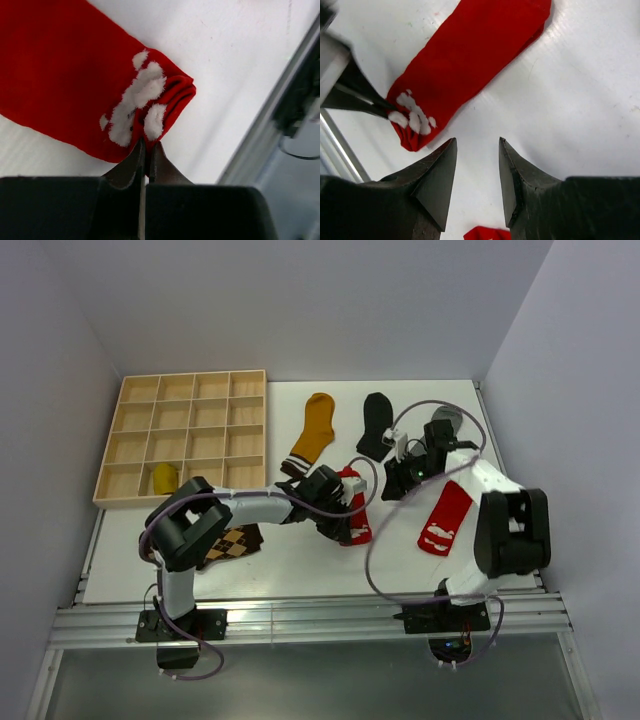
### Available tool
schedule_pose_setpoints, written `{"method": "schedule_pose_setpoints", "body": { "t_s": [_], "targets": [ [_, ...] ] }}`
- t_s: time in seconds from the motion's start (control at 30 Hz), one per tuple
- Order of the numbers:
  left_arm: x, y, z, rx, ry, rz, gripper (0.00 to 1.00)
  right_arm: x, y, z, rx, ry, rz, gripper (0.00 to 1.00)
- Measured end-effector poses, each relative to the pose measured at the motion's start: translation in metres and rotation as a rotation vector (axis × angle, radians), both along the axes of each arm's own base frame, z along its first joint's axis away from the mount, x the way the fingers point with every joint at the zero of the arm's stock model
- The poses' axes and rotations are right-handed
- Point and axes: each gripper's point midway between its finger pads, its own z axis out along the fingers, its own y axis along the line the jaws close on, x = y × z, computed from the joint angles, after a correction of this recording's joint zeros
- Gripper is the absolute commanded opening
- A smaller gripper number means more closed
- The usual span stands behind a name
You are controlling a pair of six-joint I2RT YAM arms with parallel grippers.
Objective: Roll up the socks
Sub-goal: Roll the sock at the center of the board.
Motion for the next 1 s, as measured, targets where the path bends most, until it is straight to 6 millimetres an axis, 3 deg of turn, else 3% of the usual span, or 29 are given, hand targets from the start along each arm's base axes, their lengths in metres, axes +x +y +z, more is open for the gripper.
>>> {"method": "schedule_pose_setpoints", "body": {
  "t_s": [0.13, 0.27, 0.53, 0.77, 1.0],
  "targets": [
    [-0.007, 0.007, 0.005, 0.007, 0.215, 0.052, 0.00, -0.015, -0.002, 0.015, -0.025, -0.182, 0.035, 0.48],
    [-0.002, 0.013, 0.008, 0.025, 0.400, 0.104, 0.00, -0.028, -0.003, 0.023, -0.065, -0.388, 0.105, 0.49],
    [0.004, 0.012, 0.000, 0.092, 0.640, 0.168, 0.00, -0.087, 0.021, 0.007, -0.095, -0.639, 0.370, 0.57],
    [0.009, 0.015, -0.004, 0.138, 0.741, 0.209, 0.00, -0.110, 0.043, -0.009, -0.122, -0.740, 0.573, 0.62],
    [0.011, 0.016, -0.005, 0.155, 0.801, 0.228, 0.00, -0.124, 0.047, -0.036, -0.189, -0.801, 0.693, 0.62]
  ]
}}
